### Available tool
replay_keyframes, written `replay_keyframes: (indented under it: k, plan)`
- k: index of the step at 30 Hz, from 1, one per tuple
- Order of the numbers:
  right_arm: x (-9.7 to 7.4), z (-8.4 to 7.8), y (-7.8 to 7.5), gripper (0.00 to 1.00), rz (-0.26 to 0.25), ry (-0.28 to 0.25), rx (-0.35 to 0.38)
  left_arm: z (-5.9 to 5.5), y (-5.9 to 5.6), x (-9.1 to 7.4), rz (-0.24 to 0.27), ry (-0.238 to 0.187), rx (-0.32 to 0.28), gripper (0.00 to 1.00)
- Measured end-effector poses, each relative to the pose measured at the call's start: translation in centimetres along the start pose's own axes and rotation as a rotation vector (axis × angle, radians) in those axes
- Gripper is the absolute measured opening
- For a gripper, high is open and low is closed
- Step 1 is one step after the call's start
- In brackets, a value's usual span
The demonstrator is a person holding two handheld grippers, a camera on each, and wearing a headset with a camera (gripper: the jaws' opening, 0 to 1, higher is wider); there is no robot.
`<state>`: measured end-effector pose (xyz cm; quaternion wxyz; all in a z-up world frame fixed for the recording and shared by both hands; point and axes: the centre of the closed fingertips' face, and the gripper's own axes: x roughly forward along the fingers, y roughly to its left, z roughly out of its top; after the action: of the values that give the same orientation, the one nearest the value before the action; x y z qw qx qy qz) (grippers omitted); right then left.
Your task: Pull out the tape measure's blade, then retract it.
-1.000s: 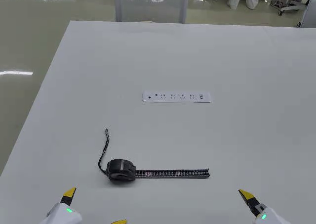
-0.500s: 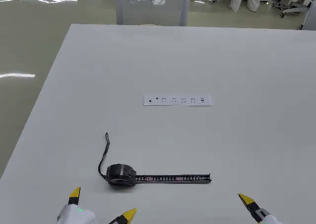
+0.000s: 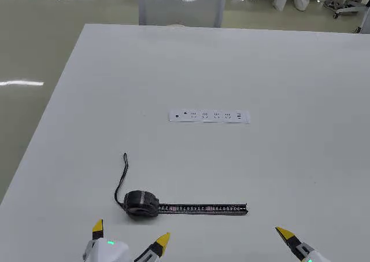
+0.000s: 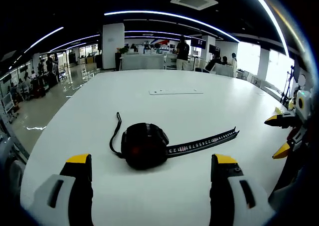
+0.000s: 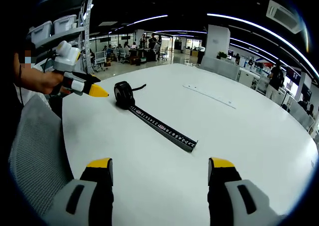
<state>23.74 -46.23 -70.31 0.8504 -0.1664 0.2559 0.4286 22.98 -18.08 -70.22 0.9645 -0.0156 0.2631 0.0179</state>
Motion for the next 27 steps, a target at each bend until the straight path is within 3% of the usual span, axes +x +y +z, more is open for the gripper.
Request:
replay_keyframes:
  k: [15, 19, 27]
  plan:
    - [1.7, -0.6, -2.3, 0.66, 0.062, -0.010, -0.059, -0.2, 0.9, 2.4, 0.087, -0.017, -0.036, 0.87]
    - [2.4, -0.9, -2.6, 0.61, 0.107, -0.009, -0.081, 0.1, 0.7, 2.8, 0.102, -0.030, -0.030, 0.84]
    - [3.9, -1.5, -3.4, 0.52, 0.199, 0.019, -0.160, -0.4, 0.9, 4.0, 0.121, -0.014, -0.004, 0.77]
